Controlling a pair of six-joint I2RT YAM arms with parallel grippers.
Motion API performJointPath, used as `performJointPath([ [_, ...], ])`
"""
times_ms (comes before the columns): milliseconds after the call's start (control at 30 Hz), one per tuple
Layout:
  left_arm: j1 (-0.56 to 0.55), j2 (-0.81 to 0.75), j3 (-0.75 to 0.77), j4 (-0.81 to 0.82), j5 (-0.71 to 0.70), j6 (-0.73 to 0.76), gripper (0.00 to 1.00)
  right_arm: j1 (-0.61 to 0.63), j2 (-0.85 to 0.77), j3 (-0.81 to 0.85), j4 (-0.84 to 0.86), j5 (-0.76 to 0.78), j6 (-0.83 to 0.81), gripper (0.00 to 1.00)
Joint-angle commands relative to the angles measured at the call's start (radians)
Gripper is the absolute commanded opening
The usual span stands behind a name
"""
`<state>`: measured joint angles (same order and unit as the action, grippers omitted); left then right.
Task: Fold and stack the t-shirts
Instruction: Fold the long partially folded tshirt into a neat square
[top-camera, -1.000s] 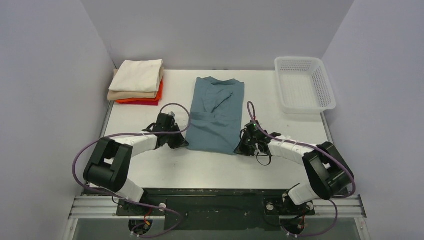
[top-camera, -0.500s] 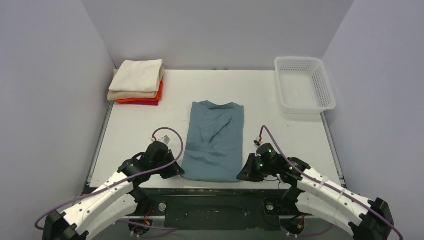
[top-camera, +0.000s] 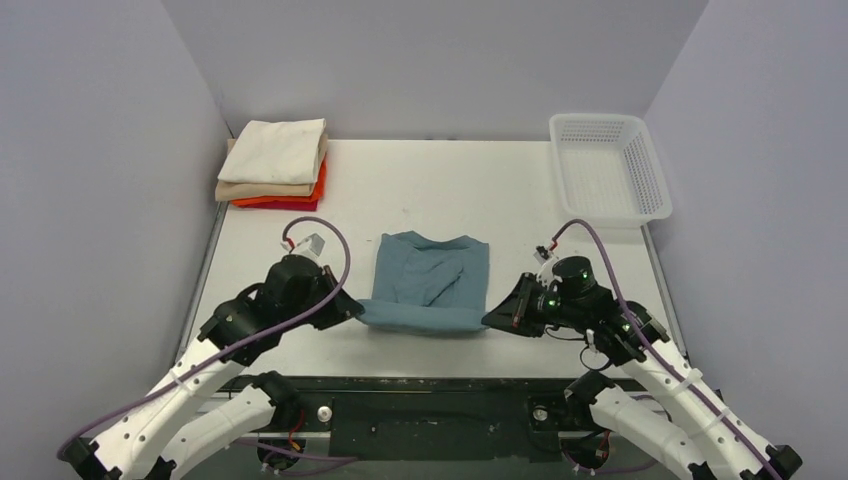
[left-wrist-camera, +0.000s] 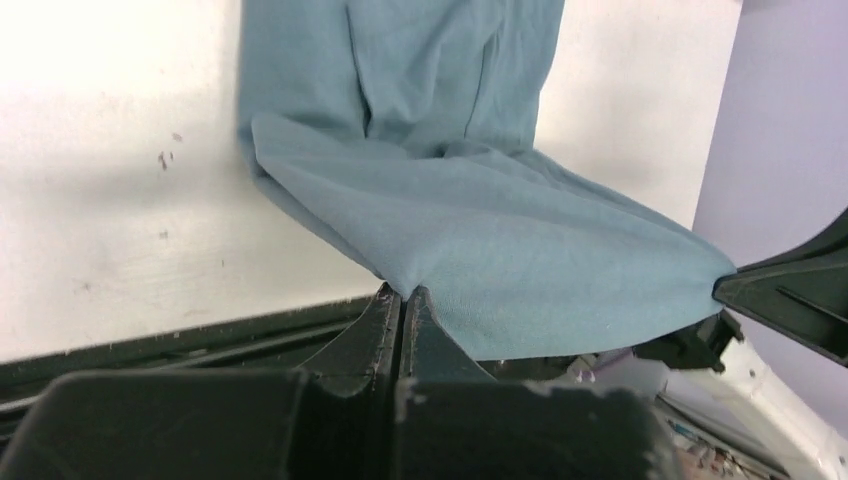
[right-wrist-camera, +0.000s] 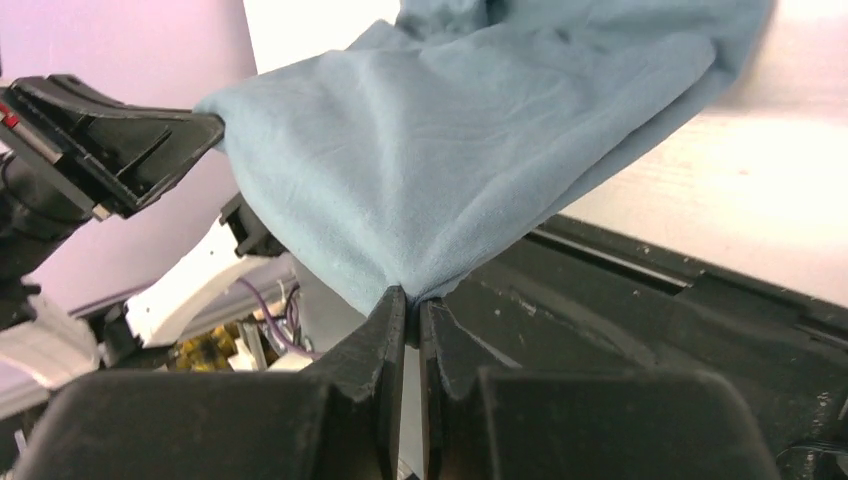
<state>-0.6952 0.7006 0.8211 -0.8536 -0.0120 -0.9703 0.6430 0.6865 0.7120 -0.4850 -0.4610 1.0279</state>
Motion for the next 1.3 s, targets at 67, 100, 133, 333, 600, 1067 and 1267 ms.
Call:
performJointPath([
  [67,0.120,0.182,0.105,0.233,-0.032,0.116,0.00,-0.152,0.143,0.119,-0.051,-0.074,-0.174,0.00],
  [100,0.142,0.220,0.108,0.280,0.014,0.131,0.00,-0.169,0.172,0.132,-0.051,-0.076,-0.204,0.00],
  [133,0.196,0.236,0.110,0.303,0.035,0.136,0.00,-0.204,0.185,0.159,-0.052,-0.081,-0.218,0.00],
  [333,0.288,0.379,0.167,0.414,0.110,0.184,0.00,-0.344,0.305,0.229,-0.044,-0.103,-0.314,0.00],
  [600,0.324,0.635,0.264,0.497,0.114,0.201,0.00,-0.389,0.496,0.260,0.142,-0.108,-0.305,0.00],
  [1067,0.382,1.004,0.474,0.525,0.115,0.237,0.00,-0.493,0.861,0.362,0.299,-0.135,-0.290,0.00],
  [1267,0.385,1.145,0.552,0.552,0.130,0.249,0.00,-0.516,1.006,0.410,0.351,-0.097,-0.282,0.00],
])
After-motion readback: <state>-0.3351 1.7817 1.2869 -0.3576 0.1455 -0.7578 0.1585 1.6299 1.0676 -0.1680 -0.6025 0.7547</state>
